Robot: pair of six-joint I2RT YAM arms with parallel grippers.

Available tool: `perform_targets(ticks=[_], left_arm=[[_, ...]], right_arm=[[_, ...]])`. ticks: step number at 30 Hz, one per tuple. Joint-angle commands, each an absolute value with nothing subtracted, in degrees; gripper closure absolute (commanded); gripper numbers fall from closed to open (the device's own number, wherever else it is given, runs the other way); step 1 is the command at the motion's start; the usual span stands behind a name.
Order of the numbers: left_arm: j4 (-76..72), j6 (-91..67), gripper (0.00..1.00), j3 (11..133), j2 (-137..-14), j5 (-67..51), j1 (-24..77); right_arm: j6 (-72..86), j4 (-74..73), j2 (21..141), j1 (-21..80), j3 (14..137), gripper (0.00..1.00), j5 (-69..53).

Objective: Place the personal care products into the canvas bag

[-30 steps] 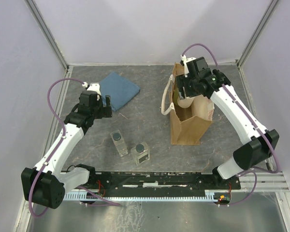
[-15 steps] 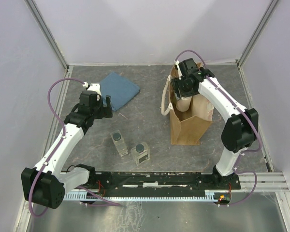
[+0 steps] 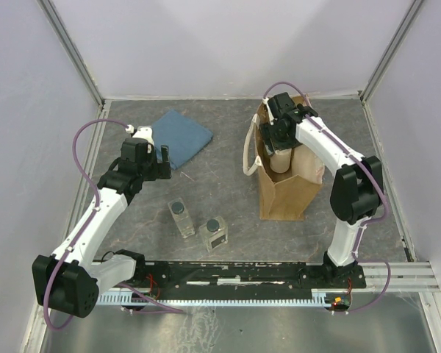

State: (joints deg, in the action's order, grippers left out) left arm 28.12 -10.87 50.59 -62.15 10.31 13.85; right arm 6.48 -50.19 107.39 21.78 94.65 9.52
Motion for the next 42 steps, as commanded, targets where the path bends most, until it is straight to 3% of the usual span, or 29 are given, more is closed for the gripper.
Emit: perform_targets(ticks=[1, 7, 10, 22, 30, 42], left_arm=[[26.08, -11.85, 0.00, 51.29, -61.87, 9.45, 13.47], [26.07, -11.95, 0.00, 51.31, -61.93, 8.87, 13.23], [26.10, -11.93, 0.00, 51.33, -61.89, 8.60, 13.07], [25.92, -12.11, 0.00, 51.31, -61.95, 8.52, 12.95], [25.89, -12.13, 0.00, 51.36, -62.42, 8.54, 12.88], [25.74, -11.87, 0.00, 51.41, -62.78, 8.52, 12.83]], right_arm=[[5.01, -42.87, 106.77, 21.03, 96.39, 0.57, 13.83], [4.49, -41.70, 104.42, 20.89, 95.52, 0.16, 13.66], [4.00, -43.66, 103.94, 20.91, 97.47, 0.07, 14.95], [3.82, -53.19, 93.17, 22.77, 100.70, 0.02, 10.29], [1.89, -62.45, 86.21, 40.48, 105.99, 0.01, 20.15], [12.92, -65.09, 81.72, 62.87, 99.43, 0.00, 19.42]])
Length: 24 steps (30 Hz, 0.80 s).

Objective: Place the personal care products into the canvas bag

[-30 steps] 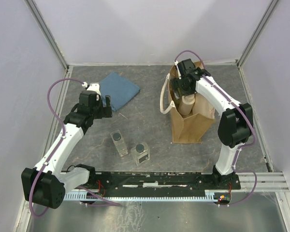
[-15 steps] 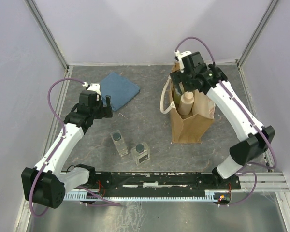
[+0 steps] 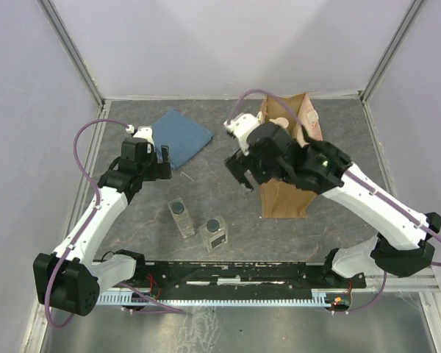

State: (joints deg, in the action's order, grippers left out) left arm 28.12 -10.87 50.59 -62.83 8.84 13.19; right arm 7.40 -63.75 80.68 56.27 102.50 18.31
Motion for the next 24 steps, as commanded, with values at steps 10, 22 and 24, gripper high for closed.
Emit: perform_targets(ticks=[10, 22, 24], left_arm=[[25.74, -11.77, 0.01, 51.40, -62.39, 8.55, 12.85], [25.72, -11.78, 0.01, 51.15, -61.72, 8.41, 12.88], [25.73, -11.73, 0.00, 51.01, -61.76, 8.27, 12.81]], right_arm=[[22.42, -54.69, 86.57, 76.41, 92.25, 0.00, 15.51], [22.13, -45.80, 89.00, 78.65, 85.79, 0.00, 10.95], [19.08, -44.61, 89.15, 78.67, 84.91, 0.00, 11.30]])
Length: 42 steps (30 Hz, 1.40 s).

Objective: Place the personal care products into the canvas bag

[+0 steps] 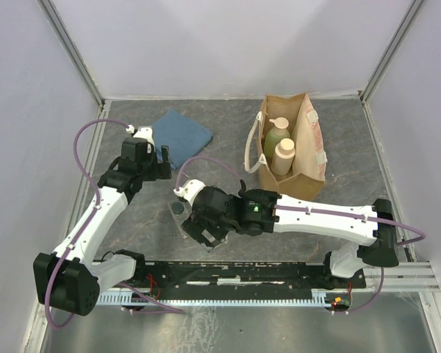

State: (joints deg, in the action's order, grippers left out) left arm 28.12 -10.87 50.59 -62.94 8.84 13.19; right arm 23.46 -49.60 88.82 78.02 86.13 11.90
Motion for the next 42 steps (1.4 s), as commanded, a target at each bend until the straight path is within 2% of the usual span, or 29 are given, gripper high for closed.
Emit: perform_targets(ticks=[1, 11, 23, 31, 42], left_arm=[[25.74, -11.77, 0.00, 51.04, -61.78, 8.19, 12.77], [25.74, -11.67, 0.00, 50.98, -61.81, 8.47, 12.74], [25.78, -11.69, 0.00, 50.93, -61.88, 8.40, 12.74], [25.79, -11.69, 0.00, 50.93, -61.96, 8.49, 12.77], [25.84, -11.60, 0.00, 51.00, -62.05, 8.37, 12.75]], right_arm=[[17.55, -44.24, 89.26, 78.71, 84.62, 0.00, 11.56], [23.32, -54.92, 95.19, 78.64, 90.96, 0.00, 16.61], [15.75, -50.33, 95.63, 78.55, 88.14, 0.00, 15.39], [21.30, -54.23, 98.08, 78.27, 90.78, 0.00, 14.24], [7.01, -48.99, 95.98, 78.13, 86.67, 0.00, 8.38]])
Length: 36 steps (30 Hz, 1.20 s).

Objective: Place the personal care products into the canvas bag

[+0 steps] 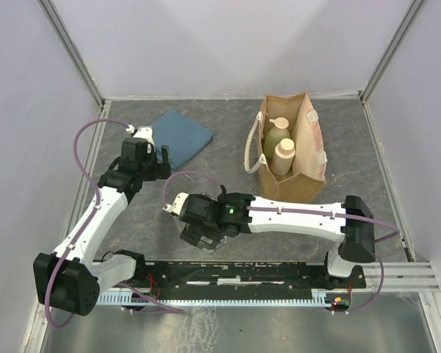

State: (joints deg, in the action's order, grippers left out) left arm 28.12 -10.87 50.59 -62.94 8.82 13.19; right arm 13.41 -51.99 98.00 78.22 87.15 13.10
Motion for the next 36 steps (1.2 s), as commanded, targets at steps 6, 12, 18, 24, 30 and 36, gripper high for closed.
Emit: perform_targets(ticks=[6, 12, 18, 24, 30, 36], left_arm=[[25.76, -11.61, 0.00, 51.04, -62.23, 8.33, 12.75], [25.79, -11.60, 0.00, 51.19, -62.56, 8.35, 12.70], [25.84, -11.60, 0.00, 51.20, -62.62, 8.27, 12.75], [25.80, -11.52, 0.00, 51.21, -62.80, 8.36, 12.74], [25.84, -11.52, 0.00, 51.24, -62.69, 8.39, 12.77], [25.92, -11.47, 0.00, 51.09, -62.78, 8.29, 12.74]], right_arm=[[0.62, -48.43, 96.17, 77.62, 84.92, 0.00, 4.69], [-6.11, -47.58, 95.68, 77.40, 82.76, 0.00, 2.42], [-10.33, -47.12, 95.92, 76.60, 82.05, 0.00, 1.93], [-11.56, -44.51, 96.15, 75.74, 81.16, 0.03, -0.49], [-12.54, -43.99, 97.10, 74.90, 81.83, 0.28, -4.61], [-12.42, -46.70, 98.87, 74.53, 83.81, 0.98, -5.53]])
